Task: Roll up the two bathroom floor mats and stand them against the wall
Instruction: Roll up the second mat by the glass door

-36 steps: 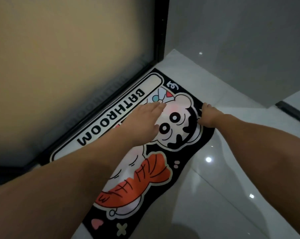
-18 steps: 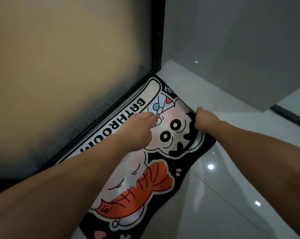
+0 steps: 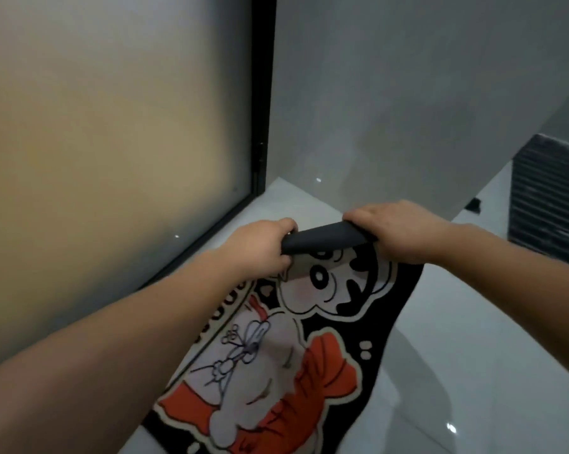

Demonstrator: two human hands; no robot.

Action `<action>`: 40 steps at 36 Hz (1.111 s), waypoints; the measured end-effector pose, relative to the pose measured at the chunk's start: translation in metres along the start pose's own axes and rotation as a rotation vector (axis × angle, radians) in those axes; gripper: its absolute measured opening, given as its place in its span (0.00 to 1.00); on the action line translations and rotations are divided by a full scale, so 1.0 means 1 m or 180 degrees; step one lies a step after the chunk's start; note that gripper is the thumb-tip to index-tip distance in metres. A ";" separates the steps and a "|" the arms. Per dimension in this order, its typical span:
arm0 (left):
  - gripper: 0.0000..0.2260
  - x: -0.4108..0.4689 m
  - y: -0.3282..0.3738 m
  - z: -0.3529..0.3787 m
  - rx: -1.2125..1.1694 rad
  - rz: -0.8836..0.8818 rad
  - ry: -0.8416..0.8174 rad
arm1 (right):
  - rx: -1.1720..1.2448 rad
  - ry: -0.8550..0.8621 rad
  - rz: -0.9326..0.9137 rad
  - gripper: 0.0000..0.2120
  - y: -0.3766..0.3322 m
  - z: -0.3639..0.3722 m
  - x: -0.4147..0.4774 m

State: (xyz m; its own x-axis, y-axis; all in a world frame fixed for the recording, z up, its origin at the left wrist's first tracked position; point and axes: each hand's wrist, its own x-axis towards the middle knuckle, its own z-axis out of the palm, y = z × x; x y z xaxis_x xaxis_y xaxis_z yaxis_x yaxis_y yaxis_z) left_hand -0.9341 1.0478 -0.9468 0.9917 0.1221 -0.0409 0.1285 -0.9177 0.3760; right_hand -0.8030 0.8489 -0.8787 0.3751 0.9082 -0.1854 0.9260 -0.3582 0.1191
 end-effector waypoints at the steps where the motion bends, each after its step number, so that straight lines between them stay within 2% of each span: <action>1: 0.16 -0.001 0.001 -0.010 0.0031 0.0028 -0.0003 | -0.0029 0.0129 -0.0084 0.21 0.005 -0.006 -0.001; 3: 0.15 -0.006 0.004 -0.032 0.0049 0.0077 -0.0112 | -0.0065 0.0466 -0.0349 0.21 0.012 -0.015 -0.002; 7: 0.11 -0.021 0.005 -0.058 0.0047 0.0001 -0.0273 | -0.0095 0.0706 -0.0513 0.30 0.013 -0.025 -0.002; 10: 0.09 -0.036 -0.003 -0.060 0.0134 -0.0038 -0.0263 | -0.0269 0.0625 -0.0441 0.22 0.010 -0.025 0.002; 14: 0.08 -0.056 -0.017 -0.054 0.0231 -0.0214 -0.0336 | -0.0507 0.0234 -0.0361 0.16 0.003 -0.023 0.007; 20: 0.09 -0.065 -0.017 -0.042 0.0669 -0.0166 0.0047 | -0.0264 0.0279 -0.0507 0.10 -0.008 -0.012 0.014; 23: 0.10 -0.062 -0.015 -0.040 0.0825 -0.0141 0.0283 | -0.0475 0.0354 -0.0494 0.18 -0.010 -0.007 0.015; 26: 0.14 -0.059 -0.017 -0.039 0.0916 0.0017 0.0409 | -0.0460 0.0420 -0.0439 0.19 -0.006 -0.007 0.012; 28: 0.15 -0.059 -0.017 -0.038 0.0914 0.0230 0.0388 | -0.0238 0.0391 -0.0404 0.19 -0.003 -0.008 0.010; 31: 0.11 -0.057 -0.016 -0.038 0.0831 0.0371 0.0278 | -0.0187 0.0251 -0.0361 0.22 -0.002 -0.008 0.004; 34: 0.11 -0.056 -0.016 -0.039 0.0767 0.0340 0.0158 | -0.0161 0.0221 -0.0319 0.25 -0.003 -0.006 -0.002; 38: 0.11 -0.058 -0.016 -0.041 0.0663 0.0216 0.0069 | -0.0150 0.0413 -0.0579 0.19 -0.006 0.002 -0.005; 40: 0.11 -0.058 -0.018 -0.040 0.0655 0.0176 0.0027 | -0.0274 0.0469 -0.0679 0.25 -0.007 0.006 -0.004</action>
State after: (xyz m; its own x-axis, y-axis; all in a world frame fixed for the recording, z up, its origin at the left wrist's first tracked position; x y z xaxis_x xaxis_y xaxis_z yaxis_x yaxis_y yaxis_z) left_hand -0.9947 1.0723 -0.9136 0.9973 0.0717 -0.0173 0.0736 -0.9808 0.1804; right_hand -0.8111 0.8468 -0.8848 0.1559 0.9852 -0.0720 0.9742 -0.1413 0.1763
